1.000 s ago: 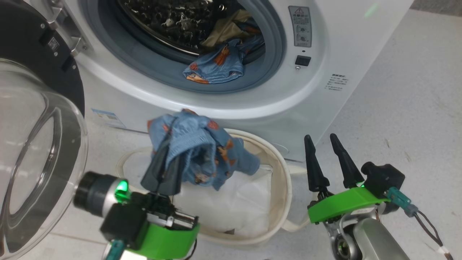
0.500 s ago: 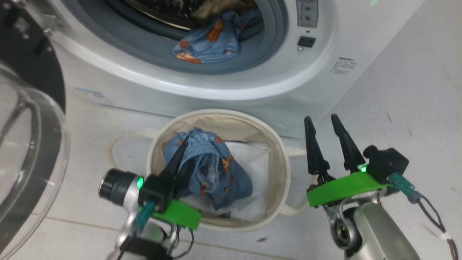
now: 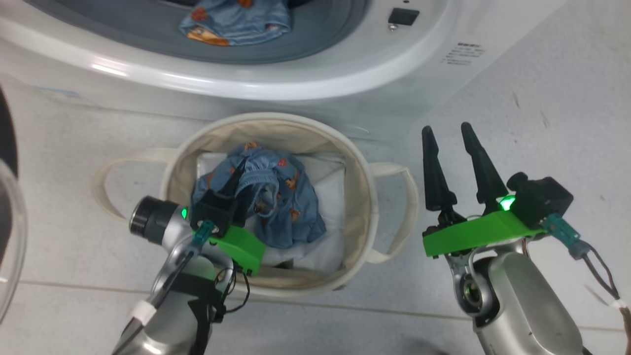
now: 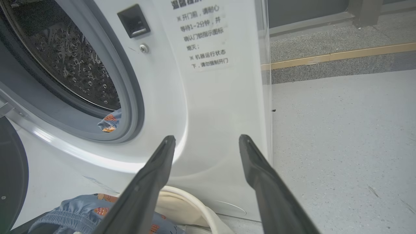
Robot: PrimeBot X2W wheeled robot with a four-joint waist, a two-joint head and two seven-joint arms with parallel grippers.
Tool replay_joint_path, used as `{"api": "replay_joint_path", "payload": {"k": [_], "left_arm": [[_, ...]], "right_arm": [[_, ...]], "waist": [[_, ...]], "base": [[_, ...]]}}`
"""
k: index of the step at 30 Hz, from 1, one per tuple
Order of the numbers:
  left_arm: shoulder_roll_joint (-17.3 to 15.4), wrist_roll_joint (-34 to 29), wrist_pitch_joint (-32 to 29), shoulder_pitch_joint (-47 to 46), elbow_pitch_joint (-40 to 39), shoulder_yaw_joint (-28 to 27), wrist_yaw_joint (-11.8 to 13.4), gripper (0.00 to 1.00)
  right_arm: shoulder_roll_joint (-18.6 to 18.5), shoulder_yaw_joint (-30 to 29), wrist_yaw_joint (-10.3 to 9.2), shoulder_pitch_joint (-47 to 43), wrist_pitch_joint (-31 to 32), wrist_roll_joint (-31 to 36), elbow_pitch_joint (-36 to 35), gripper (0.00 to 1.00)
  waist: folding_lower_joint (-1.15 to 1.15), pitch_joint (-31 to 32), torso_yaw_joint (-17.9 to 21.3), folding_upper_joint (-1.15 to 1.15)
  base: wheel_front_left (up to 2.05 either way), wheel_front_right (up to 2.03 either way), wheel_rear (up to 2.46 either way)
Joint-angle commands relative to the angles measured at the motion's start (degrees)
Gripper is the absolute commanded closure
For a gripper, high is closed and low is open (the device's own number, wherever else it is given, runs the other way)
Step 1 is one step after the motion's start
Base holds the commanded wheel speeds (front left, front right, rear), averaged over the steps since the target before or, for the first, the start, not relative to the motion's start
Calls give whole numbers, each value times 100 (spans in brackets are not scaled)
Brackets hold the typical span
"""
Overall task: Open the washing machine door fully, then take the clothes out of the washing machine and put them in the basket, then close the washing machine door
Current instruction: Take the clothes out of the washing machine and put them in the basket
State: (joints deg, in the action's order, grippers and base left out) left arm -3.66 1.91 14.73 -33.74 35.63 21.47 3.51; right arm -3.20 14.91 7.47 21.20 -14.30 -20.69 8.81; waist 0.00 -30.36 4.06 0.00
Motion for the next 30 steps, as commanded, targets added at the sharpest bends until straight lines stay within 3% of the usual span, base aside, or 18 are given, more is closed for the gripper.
{"api": "replay_joint_path", "payload": {"k": [1, 11, 12, 13, 18, 30], "left_arm": [[-30, -47, 27, -108, -44, -159, 26, 100], [-27, -44, 27, -313, 555, -191, 58, 100], [-23, -41, 27, -314, 569, -185, 51, 66], [-19, -34, 27, -304, 602, -167, 20, 0], [24, 139, 27, -215, 890, -52, -356, 0], [63, 357, 27, 191, 1087, 128, -786, 0]], "right_arm": [[33, 81, 2, 30, -70, 28, -211, 0], [33, 42, 2, 108, -70, 24, -229, 0], [33, 30, 2, 107, -70, 32, -225, 0], [33, 19, 2, 103, -70, 46, -218, 0], [33, 20, 2, 70, -70, 82, -167, 0], [33, 78, 2, -134, -70, 113, 44, 0]], "waist": [[0, -158, 119, 0], [0, -272, 191, 0], [0, -263, 176, 0], [0, -244, 151, 0], [0, -45, -11, 0], [0, 779, -553, 0]], "base": [[0, 0, 0], [0, 0, 0], [0, 0, 0], [0, 0, 0], [0, 0, 0], [0, 0, 0]]}}
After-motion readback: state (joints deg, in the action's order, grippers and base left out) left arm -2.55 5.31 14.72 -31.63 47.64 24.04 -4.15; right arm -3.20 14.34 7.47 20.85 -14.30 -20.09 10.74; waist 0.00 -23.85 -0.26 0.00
